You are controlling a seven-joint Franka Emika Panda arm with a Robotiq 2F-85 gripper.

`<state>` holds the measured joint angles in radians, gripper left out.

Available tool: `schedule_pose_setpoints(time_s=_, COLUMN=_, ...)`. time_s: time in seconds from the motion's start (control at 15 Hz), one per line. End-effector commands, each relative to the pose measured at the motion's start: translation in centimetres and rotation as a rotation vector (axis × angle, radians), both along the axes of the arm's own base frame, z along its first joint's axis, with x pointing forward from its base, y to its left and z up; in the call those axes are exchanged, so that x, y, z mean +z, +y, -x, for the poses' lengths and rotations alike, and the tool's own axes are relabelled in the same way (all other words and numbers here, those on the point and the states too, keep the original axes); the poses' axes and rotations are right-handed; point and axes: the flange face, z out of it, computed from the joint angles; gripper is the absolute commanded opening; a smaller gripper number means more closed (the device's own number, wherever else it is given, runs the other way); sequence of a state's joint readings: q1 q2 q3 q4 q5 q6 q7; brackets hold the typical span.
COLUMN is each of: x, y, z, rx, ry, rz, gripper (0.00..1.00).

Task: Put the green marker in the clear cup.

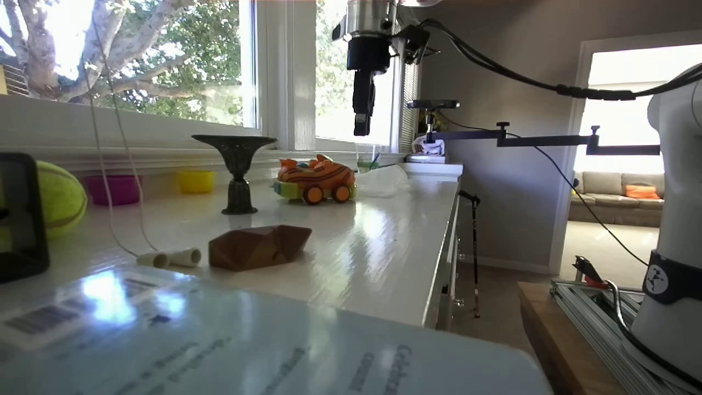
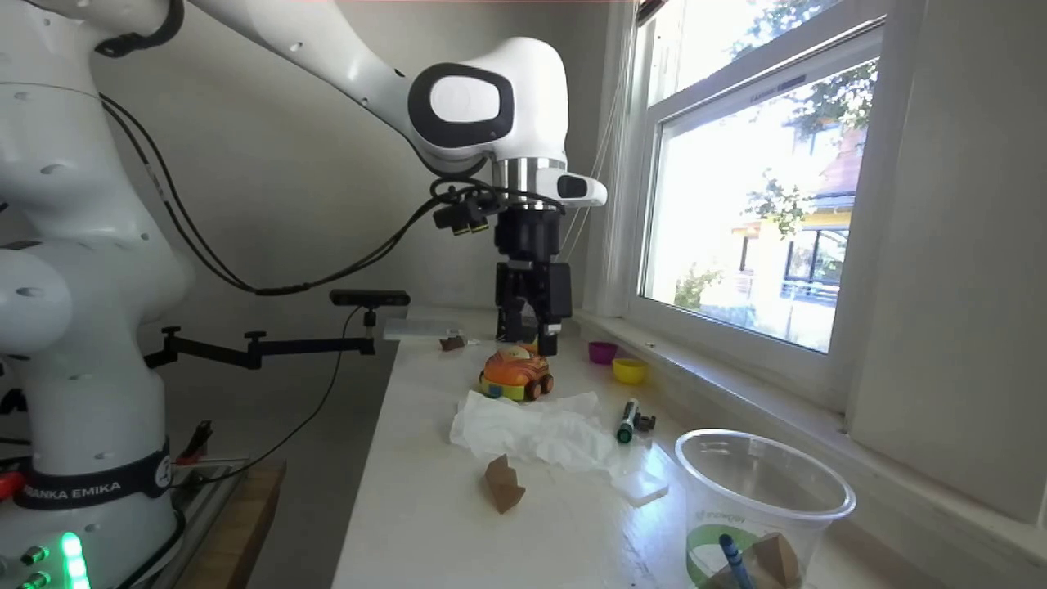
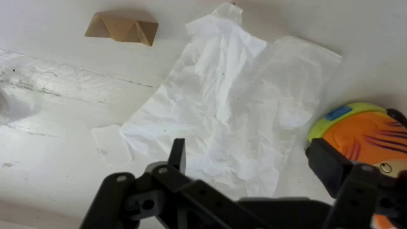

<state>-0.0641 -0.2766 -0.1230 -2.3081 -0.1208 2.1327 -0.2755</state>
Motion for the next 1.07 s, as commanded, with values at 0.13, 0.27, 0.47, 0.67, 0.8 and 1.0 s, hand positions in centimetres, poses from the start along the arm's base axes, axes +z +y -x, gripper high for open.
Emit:
schedule_pose_setpoints(time_s=0.13, x=0.29, y=0.15, z=-0.16, rx=0.007, ry=-0.004, rz=0.001, gripper=1.0)
schedule_pose_setpoints(time_s=0.27, x=0.32, y=0.16, z=-0.17, rx=0.008, ry=-0.004, rz=0.0, gripper=1.0)
schedule_pose_setpoints(time_s=0.47, x=0.32, y=0.16, z=-0.18, rx=0.009, ry=-0.004, rz=0.0, gripper=1.0)
schedule_pose_setpoints(time_s=0.67, x=0.31, y=0.16, z=-0.18, rx=0.009, ry=-0.004, rz=0.0, gripper=1.0)
schedule_pose_setpoints(time_s=0.8, x=0.57, y=0.2, z=0.08, rx=0.042, ry=-0.019, rz=-0.016, gripper=1.0)
schedule_pose_setpoints(time_s=1.0, x=0.9, y=-0.43, z=-0.84, rx=0.191, ry=-0.078, rz=-0.084, gripper=1.0)
